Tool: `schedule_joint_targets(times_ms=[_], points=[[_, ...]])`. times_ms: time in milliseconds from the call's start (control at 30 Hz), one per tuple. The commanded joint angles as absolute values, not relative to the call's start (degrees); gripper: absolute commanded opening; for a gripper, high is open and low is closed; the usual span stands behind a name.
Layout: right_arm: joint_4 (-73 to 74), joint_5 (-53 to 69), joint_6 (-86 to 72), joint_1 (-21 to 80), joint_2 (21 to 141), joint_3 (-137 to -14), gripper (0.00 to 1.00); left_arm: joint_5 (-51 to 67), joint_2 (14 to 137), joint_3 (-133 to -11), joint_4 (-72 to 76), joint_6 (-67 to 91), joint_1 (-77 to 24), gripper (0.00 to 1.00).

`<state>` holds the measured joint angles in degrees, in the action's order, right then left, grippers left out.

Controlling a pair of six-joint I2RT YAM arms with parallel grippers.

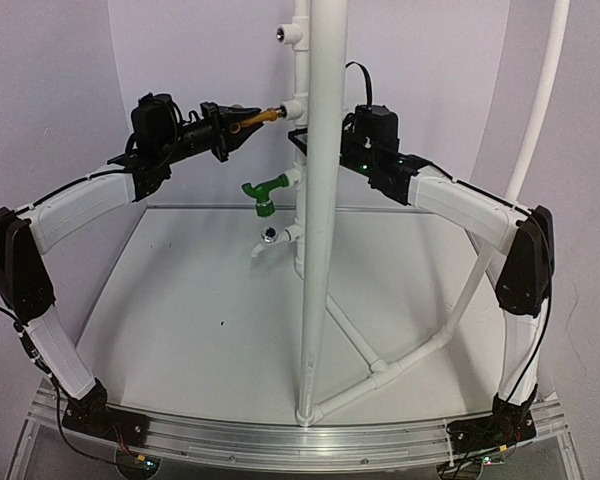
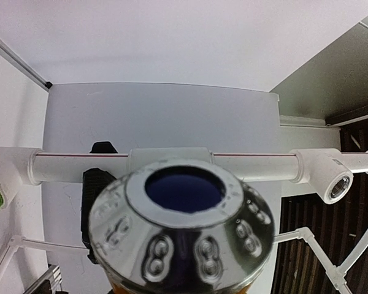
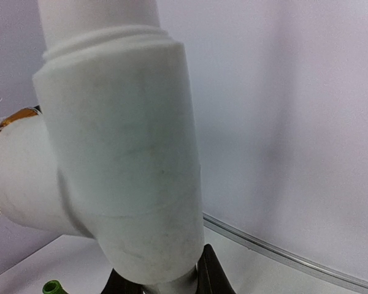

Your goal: Install the water faucets

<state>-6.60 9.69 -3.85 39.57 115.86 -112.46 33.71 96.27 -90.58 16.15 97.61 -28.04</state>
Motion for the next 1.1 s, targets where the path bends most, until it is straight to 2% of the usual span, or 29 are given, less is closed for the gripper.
schedule_joint_targets(times_ms=[0,400,1067], points=[[-13.97,17.03,-12.86,43.01,114.69,-114.35,0.00,33.45,93.92,-93.86,19.35,96.56,-28.64,0.00],[-13.97,14.11,-11.47,43.56,114.87,-114.10,0.00,34.26,95.52,-95.88,18.04,97.07,-29.50,0.00],[-14.06,16.77,-10.53,43.62,113.69,-112.90,0.00,27.94,92.73,-89.54,16.44,100.35,-29.57,0.00]])
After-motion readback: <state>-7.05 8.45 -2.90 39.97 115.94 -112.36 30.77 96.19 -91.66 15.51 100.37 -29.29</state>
